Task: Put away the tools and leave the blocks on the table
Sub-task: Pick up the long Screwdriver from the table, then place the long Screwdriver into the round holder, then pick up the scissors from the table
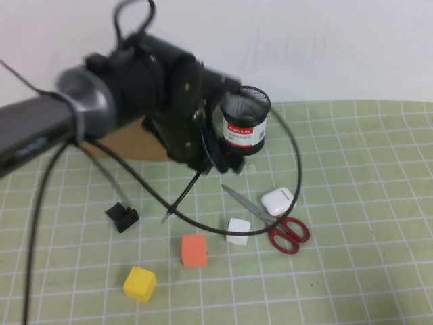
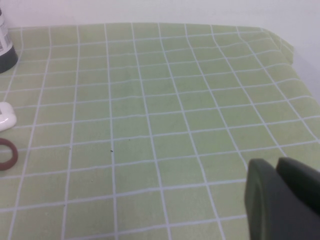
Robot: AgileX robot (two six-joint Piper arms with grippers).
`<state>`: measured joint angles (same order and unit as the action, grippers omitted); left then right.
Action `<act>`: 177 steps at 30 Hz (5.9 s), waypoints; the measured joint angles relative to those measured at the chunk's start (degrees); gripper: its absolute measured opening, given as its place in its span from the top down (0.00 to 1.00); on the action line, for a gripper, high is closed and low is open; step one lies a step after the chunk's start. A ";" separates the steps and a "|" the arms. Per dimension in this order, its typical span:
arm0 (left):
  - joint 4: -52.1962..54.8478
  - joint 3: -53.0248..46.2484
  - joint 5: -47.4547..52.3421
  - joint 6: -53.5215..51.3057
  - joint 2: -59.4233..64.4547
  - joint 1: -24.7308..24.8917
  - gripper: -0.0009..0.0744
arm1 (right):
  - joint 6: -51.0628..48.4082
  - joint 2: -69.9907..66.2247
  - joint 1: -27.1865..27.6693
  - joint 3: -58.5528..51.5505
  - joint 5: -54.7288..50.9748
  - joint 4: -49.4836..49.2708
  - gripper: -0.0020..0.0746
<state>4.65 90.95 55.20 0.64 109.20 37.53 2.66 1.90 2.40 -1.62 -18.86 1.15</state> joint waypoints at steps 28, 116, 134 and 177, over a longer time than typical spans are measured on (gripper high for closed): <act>0.36 -31.33 -99.24 0.07 -7.36 1.15 0.92 | 0.00 0.00 0.00 0.00 0.00 0.00 0.98; 11.43 -65.32 -36.04 8.41 -81.53 -9.04 0.99 | 0.00 0.00 0.00 0.00 0.00 0.00 0.98; -1.41 -92.33 -49.08 -1.58 -109.70 -31.80 0.99 | 0.00 0.00 0.00 0.00 0.00 0.00 0.98; -1.88 -92.45 -34.91 -1.75 -109.92 -31.80 0.99 | 2.00 0.00 0.00 0.00 5.08 -5.76 0.98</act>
<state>2.77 -1.50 20.28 -1.11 -0.72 5.73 4.66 1.90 2.40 -1.62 -13.78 -4.60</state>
